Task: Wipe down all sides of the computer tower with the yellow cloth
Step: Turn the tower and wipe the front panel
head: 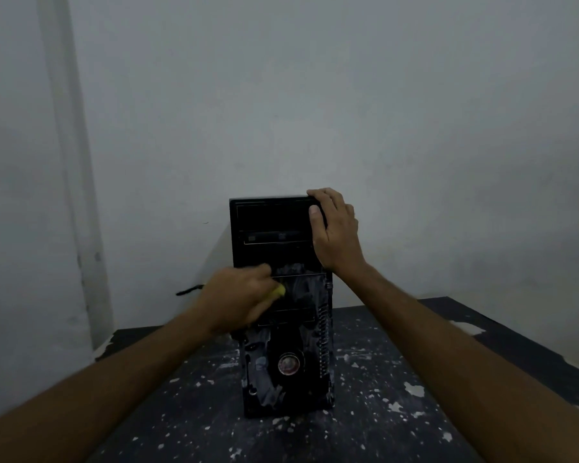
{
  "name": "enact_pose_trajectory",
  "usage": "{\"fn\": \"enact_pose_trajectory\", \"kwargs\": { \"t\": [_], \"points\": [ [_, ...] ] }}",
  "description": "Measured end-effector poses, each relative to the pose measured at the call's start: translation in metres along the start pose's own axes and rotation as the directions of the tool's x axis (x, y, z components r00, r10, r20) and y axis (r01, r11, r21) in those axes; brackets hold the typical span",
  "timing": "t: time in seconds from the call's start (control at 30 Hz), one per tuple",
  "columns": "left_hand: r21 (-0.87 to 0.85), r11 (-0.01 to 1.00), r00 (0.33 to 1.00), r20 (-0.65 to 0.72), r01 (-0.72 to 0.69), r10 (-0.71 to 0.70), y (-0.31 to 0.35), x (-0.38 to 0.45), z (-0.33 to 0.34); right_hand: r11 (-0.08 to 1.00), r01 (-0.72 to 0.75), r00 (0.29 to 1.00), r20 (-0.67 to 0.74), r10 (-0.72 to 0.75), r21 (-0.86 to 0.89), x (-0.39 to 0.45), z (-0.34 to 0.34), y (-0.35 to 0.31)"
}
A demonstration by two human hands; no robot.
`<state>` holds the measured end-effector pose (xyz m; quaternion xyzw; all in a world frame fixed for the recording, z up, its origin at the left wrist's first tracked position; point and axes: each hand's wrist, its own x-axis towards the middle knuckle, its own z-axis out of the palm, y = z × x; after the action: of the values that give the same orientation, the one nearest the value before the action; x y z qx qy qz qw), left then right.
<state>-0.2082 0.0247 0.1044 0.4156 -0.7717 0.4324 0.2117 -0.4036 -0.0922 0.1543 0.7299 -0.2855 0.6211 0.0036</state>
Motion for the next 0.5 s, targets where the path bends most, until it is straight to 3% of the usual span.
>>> {"fn": "enact_pose_trajectory", "kwargs": {
  "t": [0.1, 0.13, 0.23, 0.4, 0.5],
  "points": [
    [-0.073, 0.969, 0.955, -0.166, 0.236, -0.245, -0.011, 0.015, -0.016, 1.0, 0.002, 1.0, 0.002, -0.002, -0.005, 0.0, 0.0, 0.001],
    [-0.067, 0.976, 0.964, -0.155, 0.208, -0.216, -0.008, 0.016, -0.015, 1.0, 0.001, 1.0, 0.001, -0.001, -0.003, 0.0, 0.0, 0.0],
    [-0.004, 0.999, 0.999, 0.025, -0.047, 0.047, 0.01, 0.01, 0.001, 1.0, 0.0, 1.0, 0.005, 0.0, 0.004, -0.001, 0.0, 0.0],
    [-0.061, 0.982, 0.976, -0.116, 0.179, -0.185, -0.009, 0.031, -0.02, 1.0, 0.005, 1.0, 0.004, -0.005, 0.014, -0.001, 0.0, 0.0],
    [0.017, 0.998, 0.997, 0.045, -0.058, 0.057, 0.004, 0.029, -0.004, 1.0, 0.011, 1.0, 0.014, -0.011, 0.009, 0.0, -0.002, -0.001]
  ]
}}
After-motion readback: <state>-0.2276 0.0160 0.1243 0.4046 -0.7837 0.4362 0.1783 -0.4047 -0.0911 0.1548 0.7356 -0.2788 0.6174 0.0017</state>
